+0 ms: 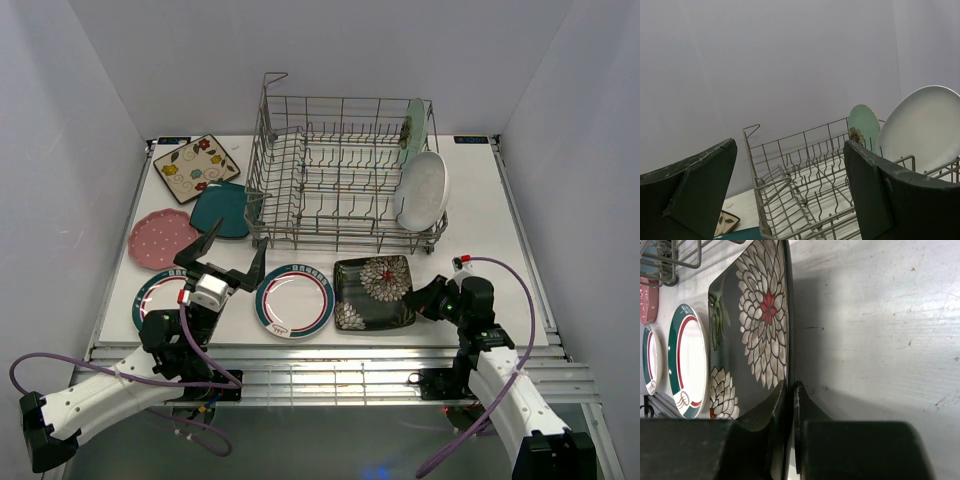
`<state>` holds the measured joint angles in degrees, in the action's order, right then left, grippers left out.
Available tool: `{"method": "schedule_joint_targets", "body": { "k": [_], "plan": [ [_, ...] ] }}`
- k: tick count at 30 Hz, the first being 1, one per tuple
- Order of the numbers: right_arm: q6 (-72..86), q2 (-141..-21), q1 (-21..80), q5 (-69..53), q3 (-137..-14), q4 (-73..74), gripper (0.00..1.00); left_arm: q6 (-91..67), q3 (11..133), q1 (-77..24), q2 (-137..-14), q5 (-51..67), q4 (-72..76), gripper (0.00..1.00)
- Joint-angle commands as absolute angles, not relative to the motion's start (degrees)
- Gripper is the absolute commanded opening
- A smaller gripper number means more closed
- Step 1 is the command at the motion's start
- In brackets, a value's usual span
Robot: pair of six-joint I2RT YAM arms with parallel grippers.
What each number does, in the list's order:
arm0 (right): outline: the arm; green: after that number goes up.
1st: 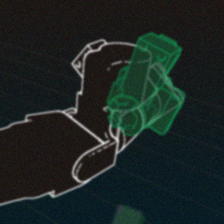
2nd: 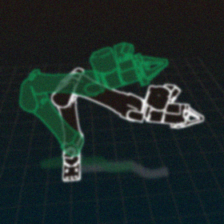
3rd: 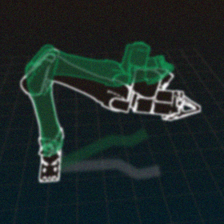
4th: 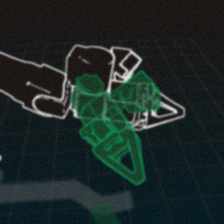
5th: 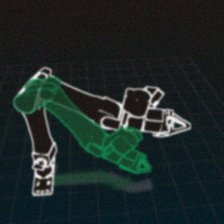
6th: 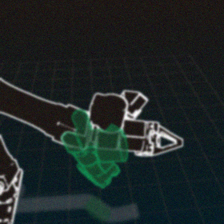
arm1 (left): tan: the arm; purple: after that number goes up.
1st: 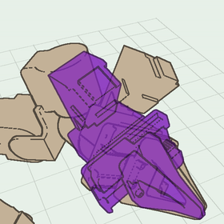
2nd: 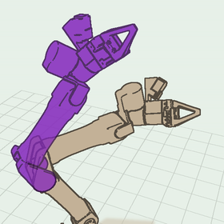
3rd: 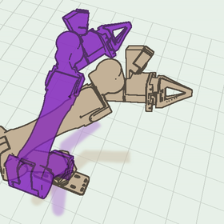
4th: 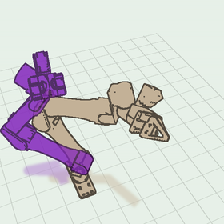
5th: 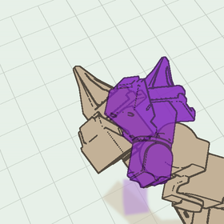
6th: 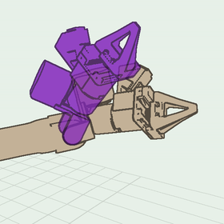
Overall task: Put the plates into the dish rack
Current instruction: Pick up the plate at the center of the board.
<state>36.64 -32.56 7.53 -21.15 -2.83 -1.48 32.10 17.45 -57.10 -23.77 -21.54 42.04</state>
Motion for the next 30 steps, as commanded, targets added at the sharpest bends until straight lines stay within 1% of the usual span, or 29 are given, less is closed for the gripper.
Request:
{"method": "schedule_joint_targets", "body": {
  "k": [1, 7, 11, 25, 30],
  "plan": [
    [34.45, -29.37, 7.73, -21.09, -5.27, 2.72, 0.08, 31.90, 16.70, -56.95, -23.20, -22.06, 42.28, 0.98],
    [33.66, -25.67, 7.65, -21.01, -8.08, 9.04, 0.08, 31.99, 16.26, -56.87, -23.55, -21.89, 42.45, 0.98],
    [32.43, -25.31, 7.65, -21.80, -10.98, 12.82, 0.08, 32.34, 16.00, -56.95, -23.99, -21.88, 42.71, 0.98],
    [28.04, -19.08, 7.65, -21.62, -23.63, 28.03, 0.08, 33.13, 16.00, -56.95, -24.35, -22.59, 43.07, 0.98],
    [26.02, -18.72, 7.73, -21.62, -28.29, 32.86, 0.08, 33.40, 16.00, -56.95, -24.70, -22.59, 42.98, 0.98]
  ]
}}
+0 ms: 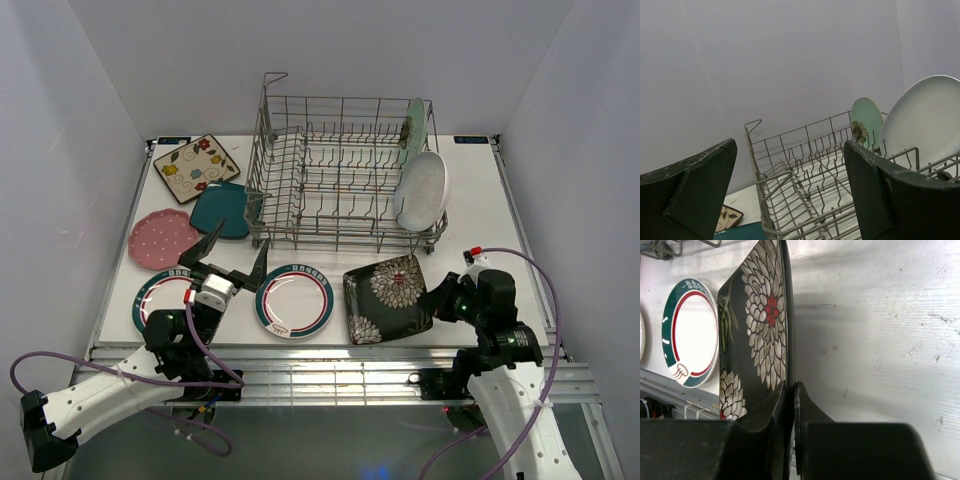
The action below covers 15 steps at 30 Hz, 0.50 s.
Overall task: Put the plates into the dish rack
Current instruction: Pick up the plate at the center of the board.
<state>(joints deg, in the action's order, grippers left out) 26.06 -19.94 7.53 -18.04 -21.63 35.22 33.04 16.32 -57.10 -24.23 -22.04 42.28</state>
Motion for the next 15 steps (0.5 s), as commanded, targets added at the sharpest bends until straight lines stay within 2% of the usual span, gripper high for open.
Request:
{"method": "schedule_joint_targets", "body": {
  "k": [1, 15],
  "plan": [
    [25.84, -18.72, 7.73, -21.80, -29.08, 34.09, 0.08, 33.49, 16.00, -56.95, -24.78, -22.59, 42.98, 0.98],
    [21.01, -21.00, 7.65, -22.24, -46.13, 43.59, 0.08, 34.01, 16.26, -56.95, -25.05, -23.03, 42.98, 0.98]
  ]
}}
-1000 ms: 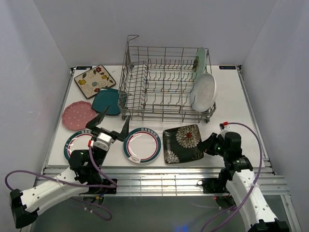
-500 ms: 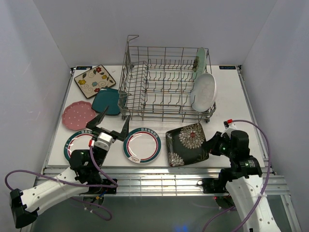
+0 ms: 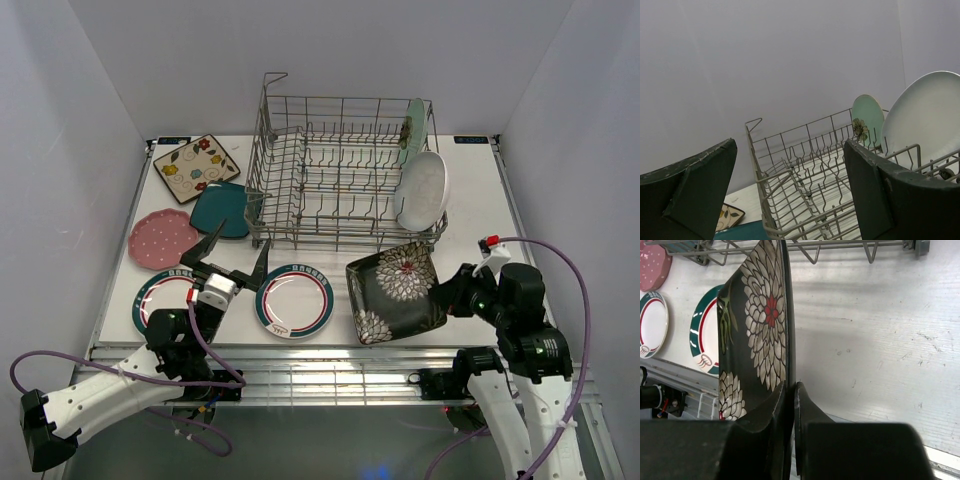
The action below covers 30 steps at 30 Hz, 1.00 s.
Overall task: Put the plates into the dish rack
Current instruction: Pick up the plate at the center of the board, then insert the plate into the dish rack.
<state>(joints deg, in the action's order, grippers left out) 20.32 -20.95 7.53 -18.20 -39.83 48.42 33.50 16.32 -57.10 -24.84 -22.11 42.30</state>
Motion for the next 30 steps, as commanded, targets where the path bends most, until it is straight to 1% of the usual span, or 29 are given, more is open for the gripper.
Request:
{"method": "schedule_joint_targets", "body": {
  "k": [1, 8, 17, 26, 30],
  "plan": [
    [20.92, -21.88, 7.73, -22.15, -48.23, 43.77, 0.08, 33.93, 16.17, -56.95, -25.14, -23.03, 42.98, 0.98],
    [20.92, -26.45, 7.65, -21.88, -58.95, 45.70, 0.08, 34.19, 16.87, -56.95, -26.10, -24.26, 42.98, 0.98],
    [21.27, -33.83, 7.65, -22.33, -66.88, 43.60, 0.08, 34.37, 16.70, -56.95, -25.66, -24.34, 42.98, 0.98],
    [24.52, -43.58, 7.73, -20.92, -79.09, 40.17, 0.08, 34.54, 16.52, -56.95, -25.49, -24.35, 42.98, 0.98],
    [24.87, -49.82, 7.73, -20.57, -84.28, 39.64, 0.08, 34.80, 16.26, -56.87, -25.31, -24.35, 42.98, 0.98]
  ]
}}
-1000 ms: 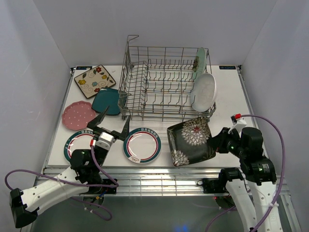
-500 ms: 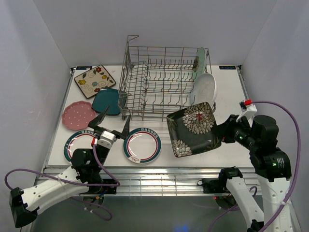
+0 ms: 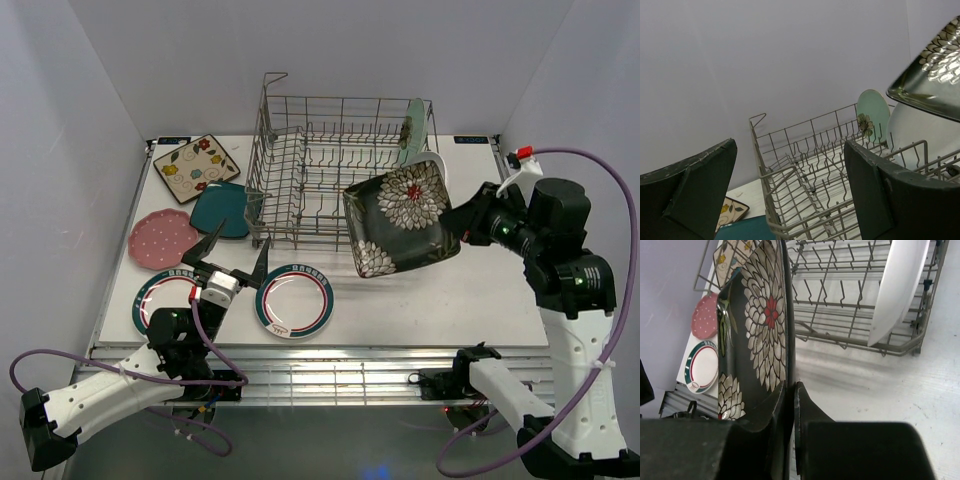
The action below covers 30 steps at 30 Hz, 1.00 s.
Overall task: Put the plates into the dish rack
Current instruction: Insert the plate into the dish rack.
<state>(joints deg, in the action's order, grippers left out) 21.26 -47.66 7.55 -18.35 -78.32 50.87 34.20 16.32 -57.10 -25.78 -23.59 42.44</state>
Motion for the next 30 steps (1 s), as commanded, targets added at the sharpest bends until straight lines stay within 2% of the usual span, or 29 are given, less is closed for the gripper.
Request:
{"method": "schedule_joint_targets", "body": {
  "k": [1, 16, 26, 30],
  "plan": [
    [24.87, -50.97, 7.73, -20.04, -85.16, 39.73, 0.08, 34.80, 16.17, -56.95, -25.31, -24.35, 42.98, 0.98],
    [25.05, -70.21, 8.52, -8.97, -106.16, 41.57, 0.08, 35.77, 15.38, -56.87, -25.75, -24.43, 43.50, 0.98],
    [24.44, -80.40, 12.38, -0.36, -115.99, 42.71, 0.08, 36.04, 15.03, -56.95, -25.84, -24.43, 43.77, 0.98],
    [23.47, -85.33, 15.29, 6.83, -121.89, 44.47, 0.08, 36.12, 15.03, -56.95, -26.10, -24.43, 43.77, 0.98]
  ]
}}
